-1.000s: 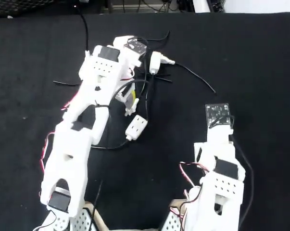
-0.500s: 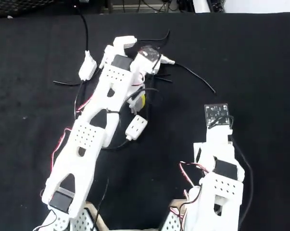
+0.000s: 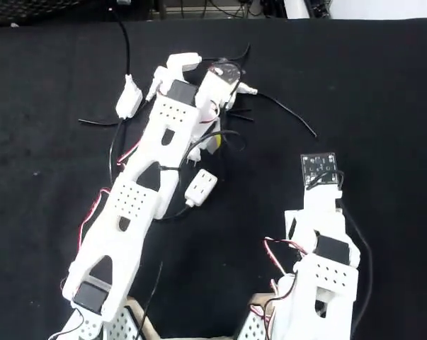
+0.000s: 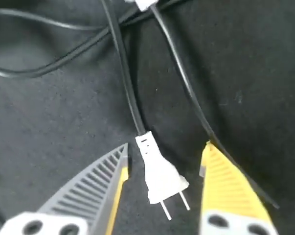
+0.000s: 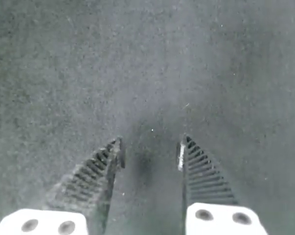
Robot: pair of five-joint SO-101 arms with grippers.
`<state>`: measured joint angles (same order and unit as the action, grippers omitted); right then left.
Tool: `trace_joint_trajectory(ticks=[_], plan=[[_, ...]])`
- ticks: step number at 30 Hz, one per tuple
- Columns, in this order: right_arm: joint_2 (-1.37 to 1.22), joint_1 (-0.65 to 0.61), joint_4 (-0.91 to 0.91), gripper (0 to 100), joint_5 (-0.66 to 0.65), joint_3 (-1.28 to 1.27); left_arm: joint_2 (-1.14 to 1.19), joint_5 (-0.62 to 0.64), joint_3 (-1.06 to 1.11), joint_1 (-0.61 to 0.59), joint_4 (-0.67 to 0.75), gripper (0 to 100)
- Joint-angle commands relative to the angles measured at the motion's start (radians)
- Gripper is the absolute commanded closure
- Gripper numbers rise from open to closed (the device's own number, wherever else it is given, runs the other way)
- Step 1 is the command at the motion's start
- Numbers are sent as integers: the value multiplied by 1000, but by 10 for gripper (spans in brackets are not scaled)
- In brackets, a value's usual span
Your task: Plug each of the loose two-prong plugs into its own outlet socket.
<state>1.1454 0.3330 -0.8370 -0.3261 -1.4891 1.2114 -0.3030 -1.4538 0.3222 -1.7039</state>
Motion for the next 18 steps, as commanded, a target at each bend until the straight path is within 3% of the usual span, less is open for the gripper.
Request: trace_joint_trajectory(ticks=[1,9,18], plan=[[15,-11,15,822,11,5,0,71,-12,-58,-9,762],[15,-11,15,822,11,5,11,391,-21,-44,-5,762],[15,-11,15,822,11,4,14,555,21,8,-57,783]])
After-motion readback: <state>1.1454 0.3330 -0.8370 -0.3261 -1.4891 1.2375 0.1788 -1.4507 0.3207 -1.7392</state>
